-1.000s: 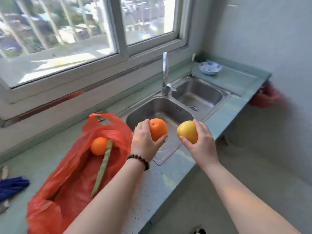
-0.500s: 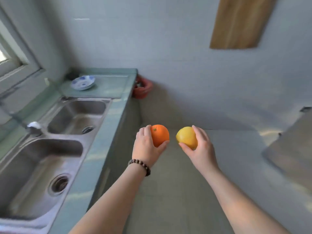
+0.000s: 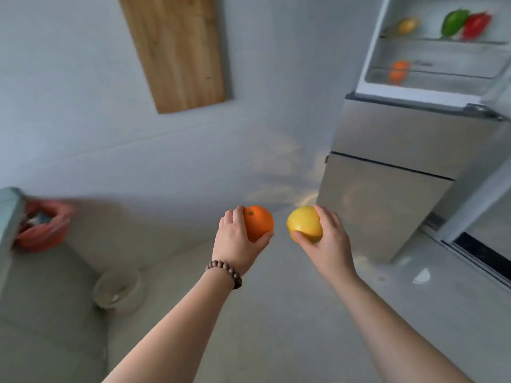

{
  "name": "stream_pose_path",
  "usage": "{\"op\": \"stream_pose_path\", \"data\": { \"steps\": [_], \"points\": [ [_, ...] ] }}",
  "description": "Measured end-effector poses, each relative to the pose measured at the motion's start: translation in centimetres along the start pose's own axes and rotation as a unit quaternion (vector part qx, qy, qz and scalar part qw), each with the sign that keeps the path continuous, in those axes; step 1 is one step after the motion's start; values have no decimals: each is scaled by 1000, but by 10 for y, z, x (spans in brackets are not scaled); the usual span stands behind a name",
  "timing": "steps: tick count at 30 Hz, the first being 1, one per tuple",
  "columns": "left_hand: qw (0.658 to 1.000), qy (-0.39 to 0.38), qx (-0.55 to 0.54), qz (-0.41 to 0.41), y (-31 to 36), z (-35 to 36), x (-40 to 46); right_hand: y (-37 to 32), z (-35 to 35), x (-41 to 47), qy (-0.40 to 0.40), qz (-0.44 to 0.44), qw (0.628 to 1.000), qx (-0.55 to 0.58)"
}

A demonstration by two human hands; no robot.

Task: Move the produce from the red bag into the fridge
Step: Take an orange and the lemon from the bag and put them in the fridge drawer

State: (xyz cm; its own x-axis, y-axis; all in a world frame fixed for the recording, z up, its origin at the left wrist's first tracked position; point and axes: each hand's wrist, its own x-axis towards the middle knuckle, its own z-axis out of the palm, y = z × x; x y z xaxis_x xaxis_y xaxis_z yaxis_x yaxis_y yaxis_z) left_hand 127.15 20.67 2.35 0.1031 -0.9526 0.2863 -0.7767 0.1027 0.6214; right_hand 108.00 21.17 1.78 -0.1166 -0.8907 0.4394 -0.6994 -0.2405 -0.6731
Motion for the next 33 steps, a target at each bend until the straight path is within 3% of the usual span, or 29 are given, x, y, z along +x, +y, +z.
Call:
{"op": "stream_pose_path", "data": {
  "steps": [12,21,33],
  "points": [
    [990,-81,-65,92,85,123,143,115,-42,105,93,81,991,-49],
    [976,-112,-90,166,144,200,312,180,-52,269,155,114,977,-87],
    [945,-97,-122,288,285,276,525,266,-135,492,247,59,955,-153]
  ]
}}
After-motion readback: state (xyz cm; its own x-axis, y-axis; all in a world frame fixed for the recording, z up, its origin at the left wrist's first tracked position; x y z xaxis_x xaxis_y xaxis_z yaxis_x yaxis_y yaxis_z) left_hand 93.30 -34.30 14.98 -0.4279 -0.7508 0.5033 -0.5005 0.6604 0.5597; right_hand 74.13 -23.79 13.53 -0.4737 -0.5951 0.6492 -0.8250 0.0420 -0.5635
